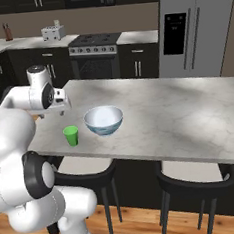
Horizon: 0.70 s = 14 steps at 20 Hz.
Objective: Place the cup inside the bowl on the dining table and move the bowl to any counter.
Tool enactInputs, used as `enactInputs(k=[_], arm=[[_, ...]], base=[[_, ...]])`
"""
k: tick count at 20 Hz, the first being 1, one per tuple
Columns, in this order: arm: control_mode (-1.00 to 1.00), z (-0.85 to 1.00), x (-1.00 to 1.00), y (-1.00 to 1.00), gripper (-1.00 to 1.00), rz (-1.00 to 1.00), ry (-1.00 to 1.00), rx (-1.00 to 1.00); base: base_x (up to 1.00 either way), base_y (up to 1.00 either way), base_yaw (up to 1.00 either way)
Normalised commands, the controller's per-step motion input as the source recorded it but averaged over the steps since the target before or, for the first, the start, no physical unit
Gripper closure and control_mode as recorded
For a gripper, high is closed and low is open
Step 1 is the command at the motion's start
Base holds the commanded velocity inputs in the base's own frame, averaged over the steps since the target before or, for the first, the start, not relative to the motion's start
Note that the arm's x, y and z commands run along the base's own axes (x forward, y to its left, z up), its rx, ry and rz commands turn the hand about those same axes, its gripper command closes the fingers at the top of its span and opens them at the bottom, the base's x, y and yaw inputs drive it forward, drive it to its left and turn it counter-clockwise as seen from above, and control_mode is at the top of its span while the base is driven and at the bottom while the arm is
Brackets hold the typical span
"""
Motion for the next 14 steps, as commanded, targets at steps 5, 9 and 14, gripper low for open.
enactInputs(k=[5,9,14], arm=[[-1.0,-0.2,0.01,0.0,-1.0,0.05,0.0,0.0],[-1.0,-0.04,0.0,0.0,-1.0,0.04,0.0,-0.03],[-1.0,0.0,0.0,0.0,-1.0,0.03,0.0,-0.03]], base=[[0.0,0.0,0.0],[0.0,0.0,0.0],[0.0,0.0,0.0]])
